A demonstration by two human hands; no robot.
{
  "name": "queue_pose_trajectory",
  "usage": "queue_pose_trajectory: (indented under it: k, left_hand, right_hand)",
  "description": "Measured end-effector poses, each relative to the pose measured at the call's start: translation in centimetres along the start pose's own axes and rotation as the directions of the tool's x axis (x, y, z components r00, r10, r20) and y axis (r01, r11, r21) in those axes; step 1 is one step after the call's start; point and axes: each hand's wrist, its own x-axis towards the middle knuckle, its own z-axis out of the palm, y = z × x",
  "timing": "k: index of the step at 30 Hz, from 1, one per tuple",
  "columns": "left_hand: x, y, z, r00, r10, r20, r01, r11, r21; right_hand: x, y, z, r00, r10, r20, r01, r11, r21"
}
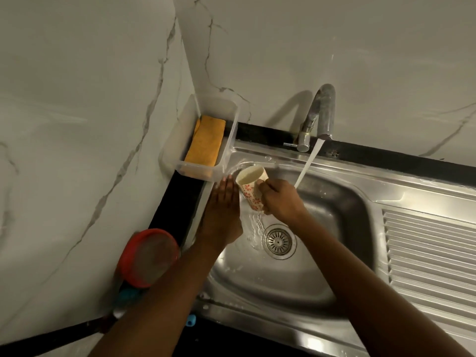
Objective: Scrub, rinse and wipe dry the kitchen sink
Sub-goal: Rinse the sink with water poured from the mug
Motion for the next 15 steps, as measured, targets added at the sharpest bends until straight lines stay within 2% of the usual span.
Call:
queue_pose_trajectory:
  k: [3, 7, 10, 15]
  left_hand:
    - [-2.7, 0.6, -0.2, 0.999, -0.04, 0.029, 0.04, 0.999, -0.003]
    - [-4.9, 0.7, -0.2, 0.982, -0.183, 0.05, 0.186, 0.98, -0.076]
    - [-4.8, 0.7, -0.4, 0.97, -0.235, 0.055, 0.24, 0.966, -0.095]
    - [-4.5, 0.3, 0.0, 0.964, -0.266, 0.017, 0.267, 0.956, -0.122]
  right_hand:
    - [-0.7, 1.0, -0.5, 0.996, 0.021, 0.083, -0.024, 0.999, 0.036]
    - [-1.0, 0.7, -0.1, 0.993, 0.058, 0.106, -0.05, 0.996, -0.075]
    - [-0.7, -0.8, 0.9, 0.997, -0.007, 0.078, 0.022, 0.982, -0.189]
    - [-0.8, -3.0, 2.2, 0.987, -0.086, 0.136, 0.112, 0.975, -0.192]
